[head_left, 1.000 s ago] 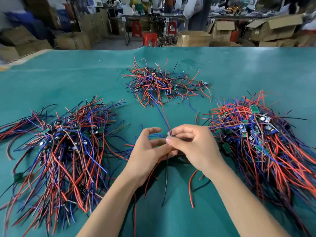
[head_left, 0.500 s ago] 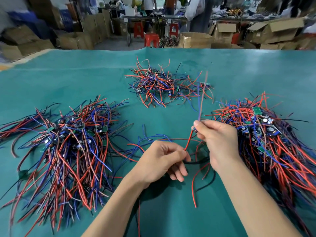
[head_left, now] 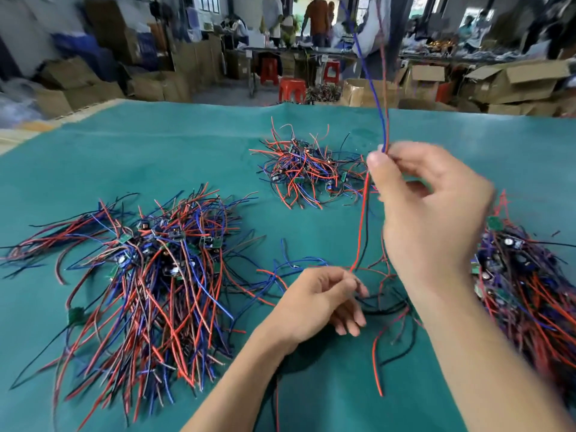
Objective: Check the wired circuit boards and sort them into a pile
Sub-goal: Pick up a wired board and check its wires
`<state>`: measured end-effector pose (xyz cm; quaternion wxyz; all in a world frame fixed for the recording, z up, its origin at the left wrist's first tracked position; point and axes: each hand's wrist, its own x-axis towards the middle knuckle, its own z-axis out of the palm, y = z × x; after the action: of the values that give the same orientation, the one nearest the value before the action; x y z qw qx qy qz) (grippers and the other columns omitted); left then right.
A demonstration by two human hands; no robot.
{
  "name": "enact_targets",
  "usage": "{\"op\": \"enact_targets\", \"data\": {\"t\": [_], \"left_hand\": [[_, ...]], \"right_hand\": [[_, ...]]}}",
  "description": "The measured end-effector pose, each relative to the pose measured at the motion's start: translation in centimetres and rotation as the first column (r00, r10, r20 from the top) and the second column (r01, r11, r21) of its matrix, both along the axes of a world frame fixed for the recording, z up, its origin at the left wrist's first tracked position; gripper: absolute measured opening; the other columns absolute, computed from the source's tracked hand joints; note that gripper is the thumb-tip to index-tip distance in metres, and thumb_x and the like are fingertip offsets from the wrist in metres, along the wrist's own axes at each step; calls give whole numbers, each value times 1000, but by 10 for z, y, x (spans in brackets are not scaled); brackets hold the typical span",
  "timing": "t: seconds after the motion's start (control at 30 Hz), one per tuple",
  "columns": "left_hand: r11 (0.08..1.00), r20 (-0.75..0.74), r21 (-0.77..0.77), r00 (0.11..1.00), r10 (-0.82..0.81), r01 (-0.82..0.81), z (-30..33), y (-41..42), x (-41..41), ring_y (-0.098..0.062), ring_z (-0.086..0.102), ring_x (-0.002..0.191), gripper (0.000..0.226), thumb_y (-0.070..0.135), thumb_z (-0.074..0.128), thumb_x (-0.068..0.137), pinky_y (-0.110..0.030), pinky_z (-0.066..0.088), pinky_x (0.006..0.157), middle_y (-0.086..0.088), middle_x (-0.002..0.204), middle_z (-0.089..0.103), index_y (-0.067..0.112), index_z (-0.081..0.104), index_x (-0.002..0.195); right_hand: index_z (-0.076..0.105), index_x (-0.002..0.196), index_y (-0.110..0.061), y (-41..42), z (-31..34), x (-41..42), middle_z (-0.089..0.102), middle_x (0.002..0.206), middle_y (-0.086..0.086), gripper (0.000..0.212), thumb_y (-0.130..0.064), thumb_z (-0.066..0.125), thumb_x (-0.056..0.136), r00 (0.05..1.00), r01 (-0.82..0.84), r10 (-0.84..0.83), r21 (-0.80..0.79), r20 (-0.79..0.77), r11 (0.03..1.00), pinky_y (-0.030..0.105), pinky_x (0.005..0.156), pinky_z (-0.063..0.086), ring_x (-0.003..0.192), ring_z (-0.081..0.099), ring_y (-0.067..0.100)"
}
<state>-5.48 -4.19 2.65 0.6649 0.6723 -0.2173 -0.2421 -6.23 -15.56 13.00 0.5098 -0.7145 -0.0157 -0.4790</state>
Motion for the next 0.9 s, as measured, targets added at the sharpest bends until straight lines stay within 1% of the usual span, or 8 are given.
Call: {"op": "enact_targets", "data": {"t": [0.1, 0.17, 0.23, 0.33, 0.47, 0.53, 0.67, 0.9], "left_hand": [[998, 15, 13, 998, 67, -67, -1, -4, -1, -14, 60, 51, 18, 3, 40, 105, -19, 46, 44, -9, 69, 66, 1, 56, 97], [997, 35, 7, 996, 80, -80, -3, -1, 0, -3, 61, 51, 28, -9, 41, 99, -15, 48, 48, 5, 60, 67, 8, 57, 84], [997, 66, 11, 995, 80, -81, -2, 3, 0, 9, 61, 55, 44, -18, 41, 92, -8, 49, 54, 22, 58, 66, 20, 58, 77], [996, 96, 19, 992, 85, -87, -2, 2, 0, 7, 61, 54, 46, -20, 38, 89, -9, 48, 54, 21, 59, 67, 18, 59, 77], [991, -4, -24, 992, 128, -128, -4, -1, 3, -17, 58, 52, 15, -13, 45, 95, -21, 50, 48, -18, 76, 65, -10, 57, 104], [991, -11, -22, 991, 131, -131, -7, -2, 4, -18, 58, 53, 16, -11, 48, 95, -22, 50, 48, -18, 77, 63, -8, 57, 107], [993, -30, -18, 993, 117, -118, -9, -1, 6, -18, 58, 54, 17, -11, 47, 94, -23, 50, 48, -13, 75, 64, -7, 58, 106], [991, -49, -19, 990, 132, -133, -10, -1, 6, -19, 58, 55, 16, -10, 47, 94, -23, 51, 49, -15, 76, 64, -5, 59, 104]], "right_hand": [[71, 86, -24, 36, 35, 20, 76, 75, -3, 8, -19, 78, 85, 970, -237, 240, 94, -23, 967, 43, 67, 60, 73, 75, 15], [73, 89, -17, 72, 42, 41, 76, 73, 4, 11, -23, 81, 83, 912, -348, 372, 152, -173, 925, 50, 70, 60, 74, 75, 24], [75, 88, -14, 109, 40, 64, 75, 73, 1, 22, -36, 79, 85, 845, -418, 401, 31, -353, 908, 49, 74, 60, 77, 74, 24], [74, 89, -11, 129, 22, 100, 75, 85, 4, 46, -55, 62, 93, 749, -503, 205, -340, -630, 794, 37, 81, 56, 85, 67, 28], [55, 85, -9, 65, -17, 157, 62, 98, 17, 19, -28, 58, 86, 648, -371, -222, -557, -729, 743, 36, 81, 49, 103, 62, 38], [61, 108, -12, 20, -40, 176, 59, 125, 23, 26, -21, 54, 84, 560, -248, -354, -559, -749, 791, 40, 95, 48, 122, 56, 40], [43, 149, -28, -36, -70, 190, 46, 154, 15, 51, -33, 46, 99, 406, -229, -331, -445, -852, 866, 39, 114, 35, 140, 43, 36], [69, 120, -6, -48, -75, 189, 64, 129, 18, 34, -13, 68, 87, 441, -212, -156, -272, -884, 939, 37, 100, 48, 122, 56, 38]]}}
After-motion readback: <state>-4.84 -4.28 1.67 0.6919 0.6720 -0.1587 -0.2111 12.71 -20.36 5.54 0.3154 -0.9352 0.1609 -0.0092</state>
